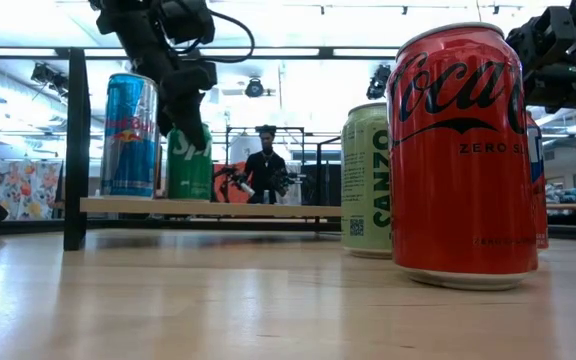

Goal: Place canned beverage on shelf
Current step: Put the green soda can on the shelf

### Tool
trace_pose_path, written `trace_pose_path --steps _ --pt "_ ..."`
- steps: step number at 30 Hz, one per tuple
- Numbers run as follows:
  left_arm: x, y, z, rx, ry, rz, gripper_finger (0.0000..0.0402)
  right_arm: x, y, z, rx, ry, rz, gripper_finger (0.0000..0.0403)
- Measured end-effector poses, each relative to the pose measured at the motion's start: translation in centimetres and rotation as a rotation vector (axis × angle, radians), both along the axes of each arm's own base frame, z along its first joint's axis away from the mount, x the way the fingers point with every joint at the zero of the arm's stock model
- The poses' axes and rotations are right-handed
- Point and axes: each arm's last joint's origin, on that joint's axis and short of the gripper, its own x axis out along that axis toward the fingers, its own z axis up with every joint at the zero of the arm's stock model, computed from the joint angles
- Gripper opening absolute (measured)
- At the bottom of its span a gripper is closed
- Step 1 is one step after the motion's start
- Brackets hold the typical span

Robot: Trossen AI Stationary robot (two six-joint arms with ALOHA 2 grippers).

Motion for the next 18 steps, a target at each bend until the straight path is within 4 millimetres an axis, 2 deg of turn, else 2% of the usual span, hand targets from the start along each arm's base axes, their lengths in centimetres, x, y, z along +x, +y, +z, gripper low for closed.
trace_pose_path --steps 8,13,15,18 --pt "0.07 -0.02 0.13 0.008 -0.022 -0.001 0.0317 0.0 0.0 0.02 0.002 -0.002 0.0 0.0334" --pt "0.09 -0.03 0.06 0.003 -0.025 0.009 0.0348 0.0 0.0 0.02 0.001 -0.002 0.001 0.0334" --pt "-0.08 -0.1 -0.54 -0.017 0.012 0.011 0.0361 0.0 0.0 0.02 0.001 -0.002 0.001 0.0334" --pt "0.1 -0.11 -0.12 -0.008 -0.02 0.012 0.0372 0.0 0.01 0.02 0.001 -0.002 0.003 0.0334"
